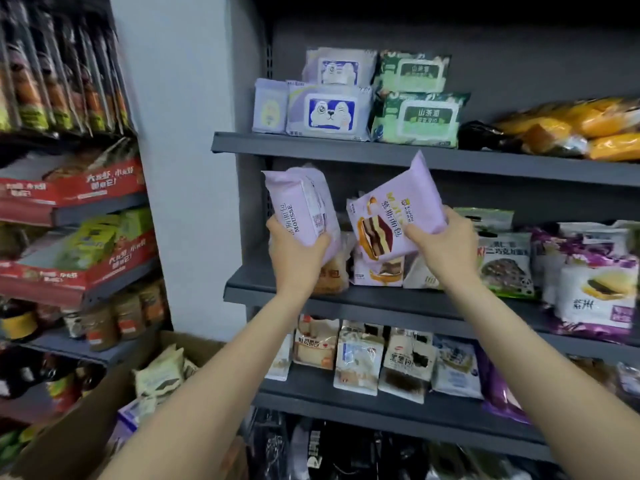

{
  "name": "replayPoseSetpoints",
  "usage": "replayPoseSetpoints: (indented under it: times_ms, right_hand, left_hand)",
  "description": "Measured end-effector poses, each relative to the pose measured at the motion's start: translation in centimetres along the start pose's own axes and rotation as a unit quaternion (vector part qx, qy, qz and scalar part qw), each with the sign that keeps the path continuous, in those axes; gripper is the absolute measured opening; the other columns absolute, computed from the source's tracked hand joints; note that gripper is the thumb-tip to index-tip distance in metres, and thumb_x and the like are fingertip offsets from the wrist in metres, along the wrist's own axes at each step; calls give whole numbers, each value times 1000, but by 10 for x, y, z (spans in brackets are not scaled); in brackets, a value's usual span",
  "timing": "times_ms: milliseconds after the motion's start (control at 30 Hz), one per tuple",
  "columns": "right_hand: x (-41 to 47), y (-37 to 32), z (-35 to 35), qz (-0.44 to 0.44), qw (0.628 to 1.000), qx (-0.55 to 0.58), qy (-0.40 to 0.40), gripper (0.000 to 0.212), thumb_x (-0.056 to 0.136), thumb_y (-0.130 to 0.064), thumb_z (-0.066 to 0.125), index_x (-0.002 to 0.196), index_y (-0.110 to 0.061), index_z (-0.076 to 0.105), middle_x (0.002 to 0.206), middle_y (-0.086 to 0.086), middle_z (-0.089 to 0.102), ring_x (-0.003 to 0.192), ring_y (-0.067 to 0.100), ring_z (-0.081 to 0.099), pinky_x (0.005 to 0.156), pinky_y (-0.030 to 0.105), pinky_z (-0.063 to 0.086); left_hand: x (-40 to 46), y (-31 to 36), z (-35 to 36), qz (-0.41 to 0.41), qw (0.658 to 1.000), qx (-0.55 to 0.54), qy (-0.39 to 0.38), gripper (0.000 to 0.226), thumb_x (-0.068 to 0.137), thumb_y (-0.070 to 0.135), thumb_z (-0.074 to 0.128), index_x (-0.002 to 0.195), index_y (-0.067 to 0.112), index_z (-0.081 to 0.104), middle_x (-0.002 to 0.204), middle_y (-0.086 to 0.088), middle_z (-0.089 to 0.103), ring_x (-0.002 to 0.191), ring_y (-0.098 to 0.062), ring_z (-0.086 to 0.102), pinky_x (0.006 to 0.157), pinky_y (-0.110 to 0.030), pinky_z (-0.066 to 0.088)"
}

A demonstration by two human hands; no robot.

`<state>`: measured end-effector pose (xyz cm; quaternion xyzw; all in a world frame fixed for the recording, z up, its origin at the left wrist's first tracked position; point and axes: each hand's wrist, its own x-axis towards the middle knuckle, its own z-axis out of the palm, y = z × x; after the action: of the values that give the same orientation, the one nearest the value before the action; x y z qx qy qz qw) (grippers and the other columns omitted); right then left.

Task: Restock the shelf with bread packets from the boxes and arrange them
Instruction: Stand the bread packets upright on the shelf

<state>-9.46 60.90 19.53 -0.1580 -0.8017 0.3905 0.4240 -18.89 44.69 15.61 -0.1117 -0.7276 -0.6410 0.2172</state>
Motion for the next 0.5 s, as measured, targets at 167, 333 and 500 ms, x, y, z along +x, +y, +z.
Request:
replayPoseSetpoints:
  times_ms: [167,333,500]
  right_hand:
    - [48,20,-14,-28,964,-200,-172,34,72,-22,74,59,-18,43,59,1,46,60,21,47,49,29,29]
    - [91,37,12,-88,898,-297,-313,45,71,-28,75,107,-3,63,94,11,66,91,31,61,73,36,49]
    - [98,66,36,-169,855,-418,-256,64,80,-29,70,137,-22,43,140,7,45,131,27,39,100,41,38]
  left_hand:
    - [-6,6,25,20,999,36,-26,70,75,21,77,129,6,35,120,-4,48,105,-15,47,75,-13,32]
    - [1,-2,27,-7,999,46,-15,58,75,21,76,116,14,36,114,1,50,99,-14,47,75,-17,35]
    - [4,-8,29,-8,998,59,0,59,72,23,78,111,18,35,123,-7,53,101,-15,50,82,-28,42]
